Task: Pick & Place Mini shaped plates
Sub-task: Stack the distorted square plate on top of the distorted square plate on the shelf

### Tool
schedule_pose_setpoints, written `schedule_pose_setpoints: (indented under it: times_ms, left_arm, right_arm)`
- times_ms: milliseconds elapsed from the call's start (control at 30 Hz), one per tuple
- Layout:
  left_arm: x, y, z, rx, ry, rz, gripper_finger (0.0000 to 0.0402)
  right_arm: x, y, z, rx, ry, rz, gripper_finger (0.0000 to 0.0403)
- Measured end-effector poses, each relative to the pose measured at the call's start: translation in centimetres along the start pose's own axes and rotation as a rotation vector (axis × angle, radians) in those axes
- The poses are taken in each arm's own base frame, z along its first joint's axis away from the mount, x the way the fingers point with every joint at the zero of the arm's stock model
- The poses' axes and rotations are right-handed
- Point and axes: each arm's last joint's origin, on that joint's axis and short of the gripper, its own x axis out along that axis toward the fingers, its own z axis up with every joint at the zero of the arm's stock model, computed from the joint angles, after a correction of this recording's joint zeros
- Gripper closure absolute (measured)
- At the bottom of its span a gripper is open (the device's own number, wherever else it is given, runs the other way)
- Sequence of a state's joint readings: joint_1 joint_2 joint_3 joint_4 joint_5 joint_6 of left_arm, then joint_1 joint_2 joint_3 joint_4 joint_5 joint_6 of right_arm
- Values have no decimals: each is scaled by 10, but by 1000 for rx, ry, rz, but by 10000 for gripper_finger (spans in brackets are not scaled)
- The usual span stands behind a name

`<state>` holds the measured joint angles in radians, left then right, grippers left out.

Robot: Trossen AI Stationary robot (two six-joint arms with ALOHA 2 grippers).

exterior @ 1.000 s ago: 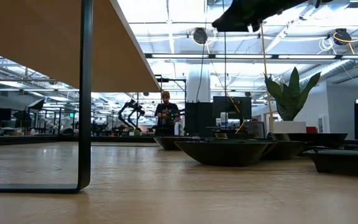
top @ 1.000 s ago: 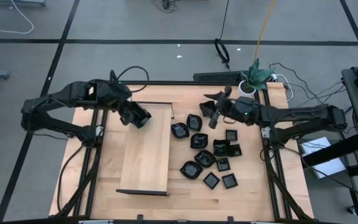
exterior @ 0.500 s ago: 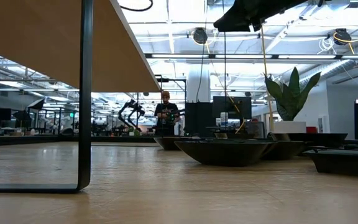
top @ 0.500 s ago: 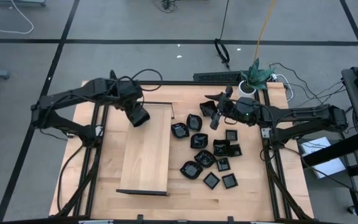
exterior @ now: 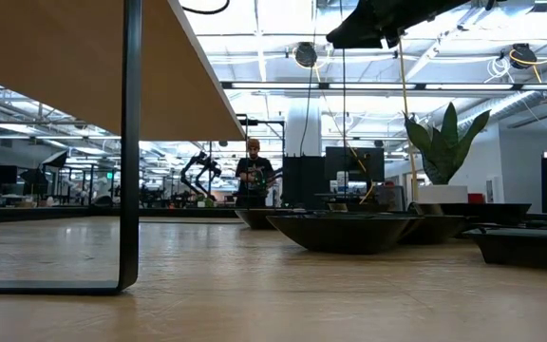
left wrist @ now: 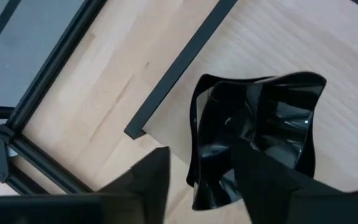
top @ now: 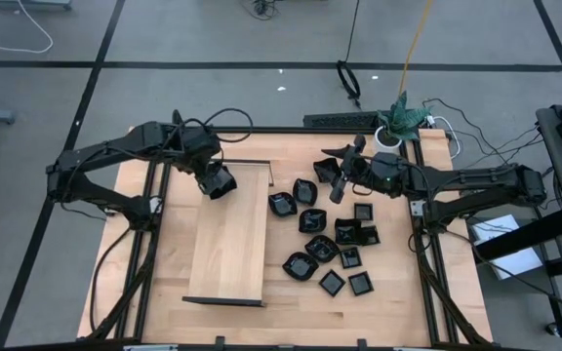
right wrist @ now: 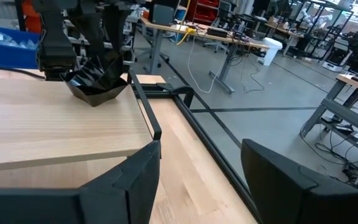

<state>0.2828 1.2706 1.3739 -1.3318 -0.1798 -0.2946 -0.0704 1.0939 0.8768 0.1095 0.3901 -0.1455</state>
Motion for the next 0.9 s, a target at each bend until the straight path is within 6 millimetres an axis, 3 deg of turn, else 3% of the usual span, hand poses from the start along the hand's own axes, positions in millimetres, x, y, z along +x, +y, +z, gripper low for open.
schedule_pose_setpoints:
  times_ms: [167, 300, 533, 900]
  left_arm:
    - [-9, 2, -2, 56, -54, 57, 168]
    - [-12, 2, 0, 74, -132, 153, 160]
    - [-17, -2, 7, 120, -247, 219, 200]
    - [5, -8, 4, 125, -158, 181, 256]
  right_arm:
    - [0, 0, 0, -1, 3, 0, 193]
    - [0, 0, 0, 0, 3, 0, 193]
    - [0, 0, -1, -1, 7, 1, 193]
    - [0, 0, -1, -2, 11, 1, 193]
